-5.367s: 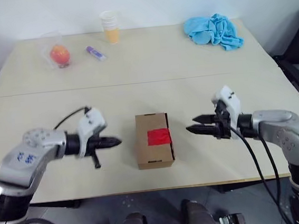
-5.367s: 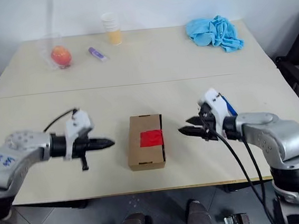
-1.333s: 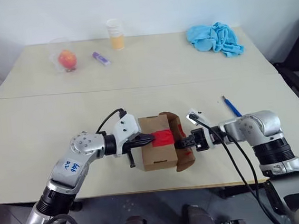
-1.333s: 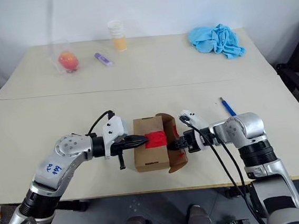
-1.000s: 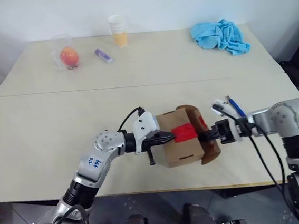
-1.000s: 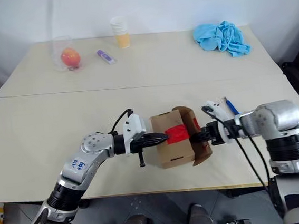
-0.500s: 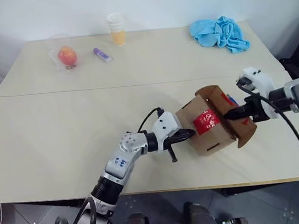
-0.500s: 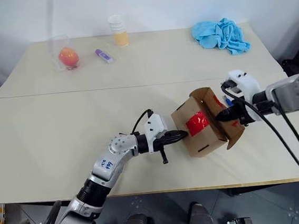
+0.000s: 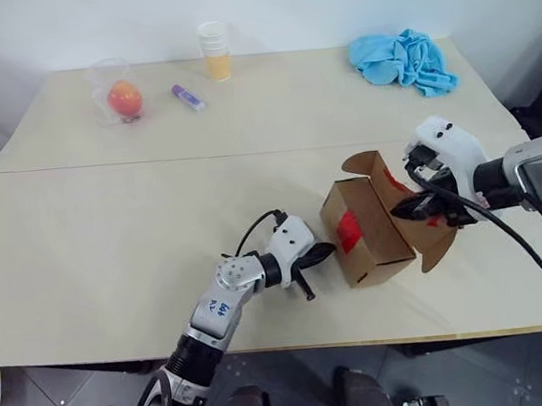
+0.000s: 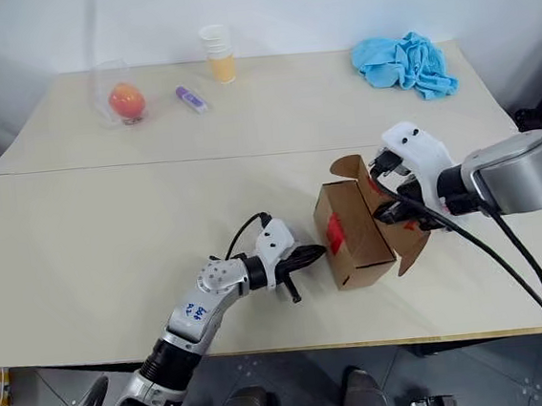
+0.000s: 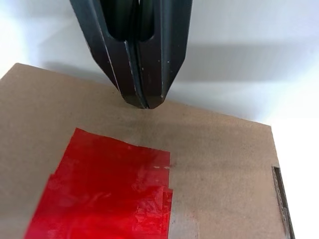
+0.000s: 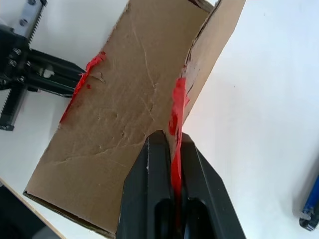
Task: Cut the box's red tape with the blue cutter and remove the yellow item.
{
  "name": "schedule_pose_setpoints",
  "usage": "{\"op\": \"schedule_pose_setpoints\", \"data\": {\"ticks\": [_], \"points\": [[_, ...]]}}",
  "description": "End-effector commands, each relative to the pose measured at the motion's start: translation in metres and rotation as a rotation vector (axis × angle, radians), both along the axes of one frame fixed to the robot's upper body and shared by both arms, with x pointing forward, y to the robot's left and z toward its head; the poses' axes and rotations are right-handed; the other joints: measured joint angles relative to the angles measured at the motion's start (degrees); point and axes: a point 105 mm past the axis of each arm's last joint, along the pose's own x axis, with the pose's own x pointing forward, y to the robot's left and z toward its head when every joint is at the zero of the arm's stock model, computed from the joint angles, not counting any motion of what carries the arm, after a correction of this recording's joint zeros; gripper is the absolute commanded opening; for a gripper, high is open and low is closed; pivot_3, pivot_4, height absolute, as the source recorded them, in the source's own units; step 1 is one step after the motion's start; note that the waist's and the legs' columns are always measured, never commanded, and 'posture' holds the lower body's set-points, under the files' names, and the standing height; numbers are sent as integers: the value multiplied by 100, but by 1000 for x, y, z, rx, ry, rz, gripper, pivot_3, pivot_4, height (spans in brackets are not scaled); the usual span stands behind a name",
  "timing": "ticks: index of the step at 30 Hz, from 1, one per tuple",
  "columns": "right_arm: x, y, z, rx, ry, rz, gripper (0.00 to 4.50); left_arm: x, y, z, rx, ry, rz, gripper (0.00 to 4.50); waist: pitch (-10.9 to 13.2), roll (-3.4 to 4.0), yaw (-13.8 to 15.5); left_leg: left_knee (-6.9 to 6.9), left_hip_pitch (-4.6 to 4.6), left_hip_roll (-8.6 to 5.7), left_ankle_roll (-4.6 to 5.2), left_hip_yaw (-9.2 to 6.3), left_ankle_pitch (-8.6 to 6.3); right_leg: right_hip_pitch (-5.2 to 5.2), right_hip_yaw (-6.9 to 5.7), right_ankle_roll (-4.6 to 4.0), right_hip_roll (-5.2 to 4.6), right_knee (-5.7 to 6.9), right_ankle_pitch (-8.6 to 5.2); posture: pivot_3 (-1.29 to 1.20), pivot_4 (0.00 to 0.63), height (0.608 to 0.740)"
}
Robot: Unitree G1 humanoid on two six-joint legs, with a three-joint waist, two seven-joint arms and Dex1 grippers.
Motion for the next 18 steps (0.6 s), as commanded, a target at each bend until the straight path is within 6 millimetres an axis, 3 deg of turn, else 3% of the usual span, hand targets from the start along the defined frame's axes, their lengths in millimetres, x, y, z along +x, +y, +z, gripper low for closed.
{"op": "schedule_pose_setpoints", "data": {"ticks": [1, 6, 10, 12, 15, 18], "points": [[-12, 16, -14, 5, 39, 21, 30, 1, 2, 8, -2, -27, 24, 0, 0, 0, 1, 0, -1, 1, 0, -1, 0, 0, -2, 0, 0, 0, 0, 0, 150, 740], [-12, 20, -14, -23, 3, -24, 30, 0, 16, 7, 37, -28, 45, 0, 0, 0, -47, 3, -16, 3, 0, -9, 0, -6, -12, 0, 0, -4, 0, 0, 150, 740], [-10, 20, -12, -38, -16, -39, 30, -14, 28, 17, 28, 5, -34, 0, 0, 1, -63, 2, -19, 6, 0, -8, 0, -10, -13, 0, 2, -4, 0, 0, 150, 740], [-10, 18, -11, -56, -23, -44, 30, -30, 31, 39, -48, 25, -151, 0, 0, 1, -56, 2, -24, 9, 0, -10, 0, -15, -14, -2, 3, -4, -1, 0, 150, 740], [-9, 16, -9, -83, -36, -56, 30, -49, 30, 88, -203, 12, -322, 0, 2, 0, -34, 8, -35, 9, -1, -17, 0, -18, -15, -5, 1, -5, 0, 0, 150, 740], [-7, 16, -9, -91, -43, -63, 30, -42, 21, 100, -213, -32, -324, 0, 1, 0, -36, 15, -35, 7, 0, -26, 0, -4, -25, -19, 2, -21, 10, 0, 150, 740]]}}
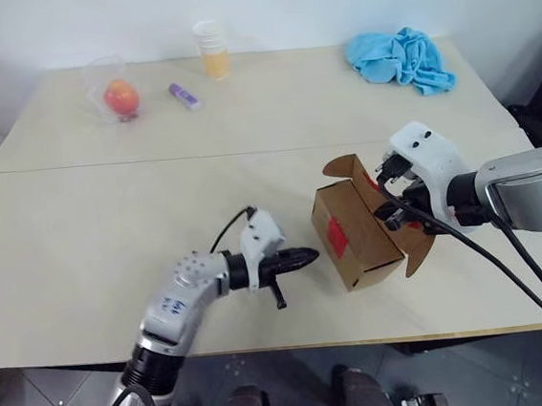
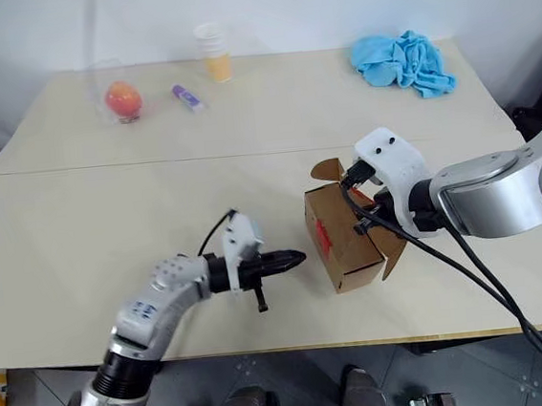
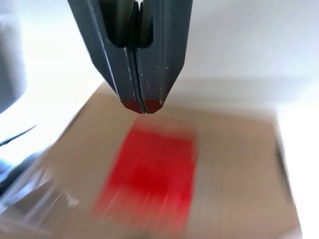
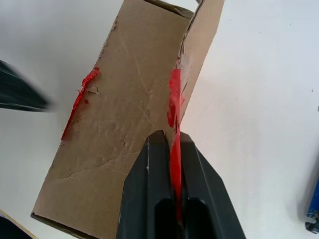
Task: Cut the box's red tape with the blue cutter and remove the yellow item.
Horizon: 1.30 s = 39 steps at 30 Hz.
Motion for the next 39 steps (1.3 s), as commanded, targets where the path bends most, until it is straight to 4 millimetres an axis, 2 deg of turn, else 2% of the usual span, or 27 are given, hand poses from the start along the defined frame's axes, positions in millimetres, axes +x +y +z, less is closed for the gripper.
{"op": "schedule_pose_setpoints", "data": {"ticks": [1, 6, 11, 13, 16, 18, 21, 25, 29, 33, 39], "points": [[-3, 0, -10, -34, 36, 5, 30, -2, -14, 14, -42, -45, -32, 0, -1, 1, -14, -1, 2, -1, 1, 3, 0, 3, 0, -1, 0, -7, 2, 0, 150, 740], [-1, 1, -12, -34, 26, -3, 30, 6, -41, -3, 29, -90, -23, 0, 0, 0, -29, -6, 4, -1, 4, 15, -1, 4, -3, 12, 3, -16, 12, 0, 150, 740], [2, 5, -12, -14, 14, -13, 30, 22, -54, -21, 82, -158, 67, 0, -2, -3, -18, 0, 7, 2, 4, 20, 0, 6, -3, 17, 4, -15, 18, 0, 150, 740], [2, 5, -13, -9, 11, -21, 30, 26, -58, -20, 55, -175, 96, 0, -4, -6, -16, 3, 9, 2, 7, 22, 1, 10, -3, 15, 3, -17, 25, 0, 150, 740], [2, 6, -15, -3, 5, -32, 30, 29, -60, -10, -16, -160, 128, 0, -4, -7, -23, 6, 9, 3, 9, 24, 3, 11, -3, 14, 3, -20, 32, 0, 150, 740], [2, 7, -15, 6, 1, -33, 30, 31, -59, -13, 4, -161, 125, 0, -4, -7, -34, 6, 10, 7, 9, 26, 3, 10, -3, 14, 4, -19, 32, 0, 150, 740], [2, 10, -16, 23, -2, -30, 30, 33, -58, -21, 46, -153, 116, 0, -4, -6, -33, 6, 13, 8, 8, 28, 4, 10, -3, 14, 5, -17, 32, 0, 150, 740], [2, 7, -15, 38, -5, -40, 30, 30, -54, -45, 176, -125, 84, 0, -9, -7, -33, 6, 15, 9, 9, 31, 5, 10, -3, 10, 5, -17, 35, 0, 150, 740], [5, -11, -10, 32, -5, -94, 30, 23, -45, -73, 281, -77, 65, 0, -12, -5, -24, 3, 18, 11, 9, 32, 5, 11, -3, 9, 5, -17, 35, 0, 150, 740], [10, -44, 0, 5, -15, -161, 30, 24, -35, -92, 306, -20, 112, 0, -24, -15, 3, 0, 18, 10, 12, 31, 3, 14, -3, 6, 4, -19, 34, 0, 150, 740], [10, -69, -1, -65, 13, -169, 30, 34, -19, -89, 303, -21, 177, 0, -33, -1, 125, 5, 17, 6, 16, 31, 1, 18, -3, 2, 2, -25, 35, 0, 150, 740]]}}
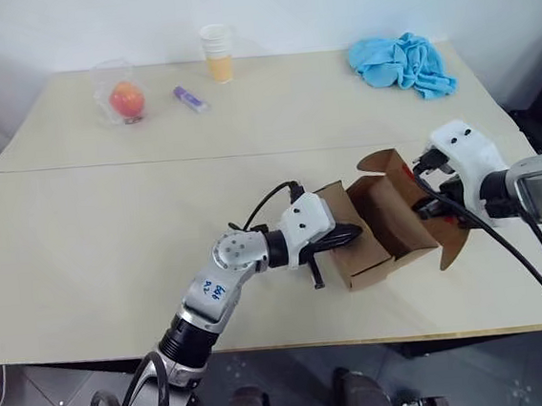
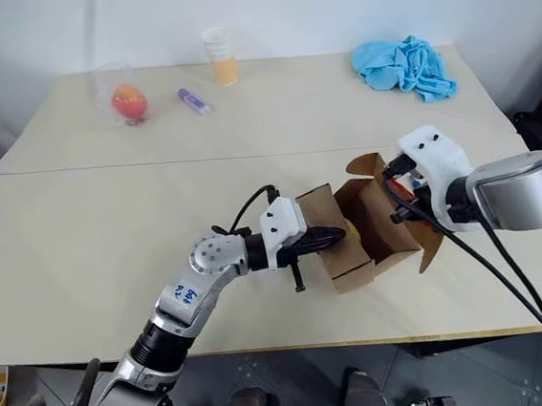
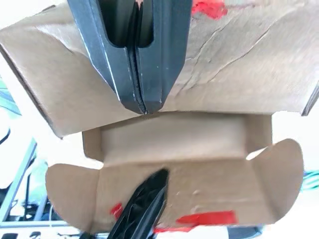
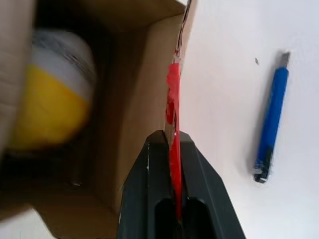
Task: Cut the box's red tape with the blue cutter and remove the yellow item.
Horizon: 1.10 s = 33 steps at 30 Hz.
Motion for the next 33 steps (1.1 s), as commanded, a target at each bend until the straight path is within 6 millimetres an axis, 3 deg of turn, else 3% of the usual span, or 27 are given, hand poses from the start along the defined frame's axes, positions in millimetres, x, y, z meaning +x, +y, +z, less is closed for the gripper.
{"op": "schedule_pose_setpoints", "data": {"ticks": [1, 14, 27, 30, 33], "points": [[-2, -12, 5, -46, 2, 11, 30, 12, 28, -55, 154, 166, 126, 0, 0, 1, 40, 1, 0, 0, 0, -1, 1, 0, 0, -1, 0, 1, 1, 0, 150, 740], [2, 2, -18, -6, 39, 107, 30, 8, 57, -39, 112, 128, 143, 0, 3, 8, 50, 2, -8, -4, -3, -1, 3, -8, -1, -2, -1, 5, 6, 0, 150, 740], [-2, 12, -42, 61, 37, 82, 30, 7, 80, -24, 135, 118, 184, 0, 18, 23, 8, -13, -22, -5, -4, 14, 4, -32, -6, 3, -1, 6, 9, 0, 150, 740], [0, 12, -46, 77, 0, 66, 666, 9, 91, -23, 138, 140, 221, 596, 18, 23, -3, -12, -20, -4, -5, 16, 4, -31, -6, 5, -1, 7, 10, 0, 150, 740], [1, 11, -37, 147, -103, 96, 1645, 11, 107, -17, 118, 152, 256, 1447, 19, 24, 1, -11, -19, -3, -5, 19, 4, -31, -5, 6, -1, 7, 10, 0, 150, 740]]}}
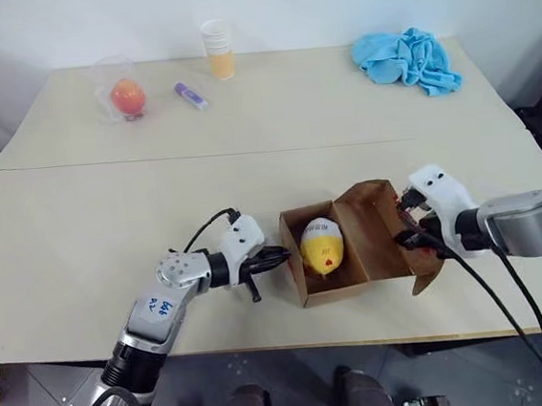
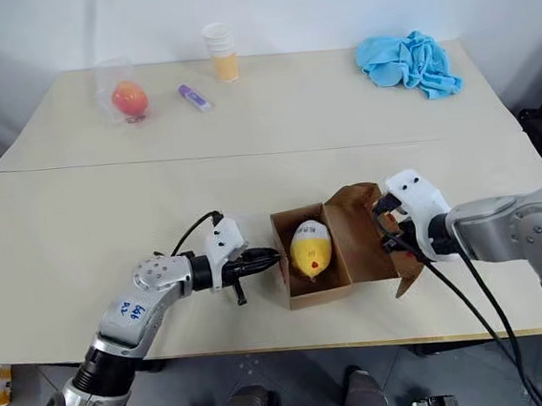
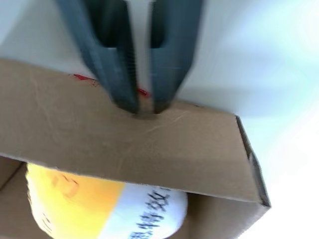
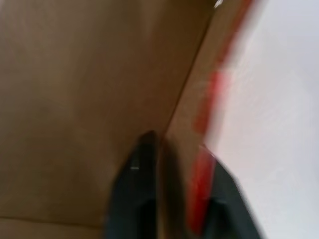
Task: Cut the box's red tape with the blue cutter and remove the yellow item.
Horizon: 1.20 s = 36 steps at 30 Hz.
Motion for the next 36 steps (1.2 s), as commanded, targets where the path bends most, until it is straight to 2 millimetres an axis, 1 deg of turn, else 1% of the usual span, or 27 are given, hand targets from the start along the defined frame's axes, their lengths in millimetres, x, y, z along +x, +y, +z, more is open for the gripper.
{"op": "schedule_pose_setpoints", "data": {"ticks": [1, 2, 4, 6, 7, 8, 10, 11, 13, 14, 16, 17, 18, 19, 22, 24, 25, 26, 27, 28, 30, 31, 33, 34, 35, 36], "points": [[7, -1, 39, 121, -285, 55, 2013, 1, 24, 21, -55, -35, 46, 1775, 0, 0, -4, 0, 0, 0, 0, -1, 0, 0, 0, 0, 0, 0, 0, 0, 150, 740], [5, -3, 51, 165, -391, 91, 2357, 2, 34, 26, -79, -31, 69, 2072, 0, -1, 4, 0, 2, 0, 0, 3, 0, 0, 1, 0, 0, 0, 0, 0, 150, 740], [-5, -6, 71, 270, -542, 178, 3036, -2, 54, 34, -122, -31, 84, 2687, 1, 0, -12, -6, 3, 0, 0, 6, -1, -1, 2, 2, 1, -3, 0, 0, 150, 740], [-17, -11, 83, 342, -631, 262, 3730, -10, 72, 39, -148, -37, 74, 3268, 1, 0, -38, -7, 7, 0, 1, 10, -1, 0, 2, 3, 0, -2, 0, 0, 150, 740], [-25, -15, 89, 384, -685, 314, 4077, -12, 86, 43, -155, -62, 92, 3572, 2, 0, -59, -6, 9, 0, 1, 12, -1, 1, 2, 3, 0, -2, 1, 0, 150, 740], [-31, -19, 92, 405, -721, 350, 4436, -13, 96, 45, -159, -82, 106, 3874, 3, -2, -84, -6, 12, 1, 1, 13, -1, 2, 2, 4, 0, -2, 1, 0, 150, 740], [-40, -32, 91, 403, -765, 406, 4500, -14, 124, 47, -163, -105, 172, 4468, 4, -3, -108, -5, 21, 4, 0, 13, -1, 11, 2, 4, 1, -2, 1, 0, 150, 740], [-45, -38, 89, 409, -741, 438, 4500, -15, 141, 45, -153, -112, 224, 4468, 4, -2, -115, -4, 24, 4, 0, 13, -1, 15, 2, 5, 1, -1, 2, 0, 150, 740], [-51, -43, 86, 429, -709, 487, 4500, -18, 163, 43, -143, -110, 278, 4468, 5, -2, -134, -3, 38, 5, 1, 19, -2, 26, 2, 7, 0, -1, 3, 0, 150, 740], [-54, -44, 87, 412, -744, 520, 4500, -22, 180, 40, -140, -97, 317, 4468, 6, -2, -137, -7, 54, 7, 2, 28, -3, 35, 4, 7, 0, 0, 3, 0, 150, 740], [-63, -48, 82, 326, -787, 592, 4500, -37, 220, 31, -162, -14, 430, 4468, 8, -1, -168, -13, 65, 12, 3, 36, -4, 36, 6, 6, 1, 5, 2, 0, 150, 740], [-66, -49, 79, 292, -792, 608, 4500, -42, 233, 29, -167, 6, 478, 4468, 8, -2, -190, -21, 76, 18, 1, 45, -5, 35, 6, 3, 2, 8, 0, 0, 150, 740], [-69, -49, 79, 281, -807, 602, 4500, -48, 241, 27, -165, 25, 501, 4468, 9, -4, -200, -33, 83, 19, 0, 47, -6, 35, 7, -2, 2, 12, -2, 0, 150, 740], [-70, -50, 81, 281, -824, 588, 4500, -52, 243, 26, -156, 40, 502, 4468, 10, -5, -200, -37, 87, 19, 0, 49, -6, 35, 7, -3, 2, 12, -3, 0, 150, 740], [-75, -47, 81, 286, -846, 567, 4500, -57, 230, 32, -166, 83, 442, 4468, 15, -13, -140, -30, 89, 18, 0, 60, -7, 36, 10, -2, -6, 21, -2, 0, 150, 740], [-80, -42, 77, 287, -828, 584, 4500, -47, 210, 46, -155, 58, 355, 4468, 17, -17, -78, -15, 88, 18, -2, 55, -11, 35, 10, -3, -6, 34, -3, 0, 150, 740], [-83, -39, 74, 290, -814, 594, 4500, -41, 196, 56, -148, 42, 295, 4468, 19, -20, -38, -10, 89, 18, -3, 49, -12, 37, 9, -6, -6, 39, -4, 0, 150, 740], [-87, -35, 72, 281, -795, 620, 4500, -37, 167, 68, -107, 59, 144, 4468, 22, -25, 10, -5, 89, 18, -4, 47, -12, 37, 9, -7, -6, 43, -5, 0, 150, 740], [-90, -32, 71, 274, -784, 635, 4500, -37, 142, 75, -40, 70, 11, 4468, 32, -42, 87, -1, 89, 18, -5, 47, -12, 37, 9, -7, -6, 47, -5, 0, 150, 740], [-91, -30, 71, 270, -779, 643, 4500, -38, 128, 79, 11, 84, -69, 4468, 34, -48, 88, 7, 87, 15, -9, 43, -9, 39, 8, -8, -5, 58, -5, 0, 150, 740], [-95, -30, 72, 252, -778, 637, 4500, -25, 95, 99, -2, 84, -154, 4468, 31, -41, 30, 5, 93, 15, -9, 56, -10, 36, 17, -14, -5, 62, 0, 0, 150, 740], [-95, -31, 72, 246, -778, 625, 4500, -17, 79, 104, 24, 74, -190, 4468, 31, -41, 16, 2, 102, 13, -5, 68, -13, 39, 21, -15, -5, 65, 0, 0, 150, 740], [-97, -31, 69, 236, -773, 612, 4500, -17, 49, 110, 85, 85, -312, 4468, 33, -45, 9, 3, 101, 12, -4, 75, -13, 33, 21, -14, -4, 72, 0, 0, 150, 740], [-98, -30, 68, 235, -771, 603, 4500, -17, 38, 110, 114, 81, -357, 4468, 32, -44, -27, 2, 101, 12, -4, 80, -13, 31, 22, -14, -2, 69, 0, 0, 150, 740], [-98, -30, 67, 235, -770, 597, 4500, -17, 31, 110, 130, 81, -381, 4468, 33, -44, -85, -2, 106, 12, -4, 87, -13, 30, 23, -14, -3, 70, 0, 0, 150, 740], [-98, -29, 67, 237, -776, 584, 4500, -14, 17, 107, 170, 56, -406, 4468, 33, -43, -135, -3, 107, 12, 0, 97, -16, 28, 24, -14, -3, 69, 0, 0, 150, 740]]}}
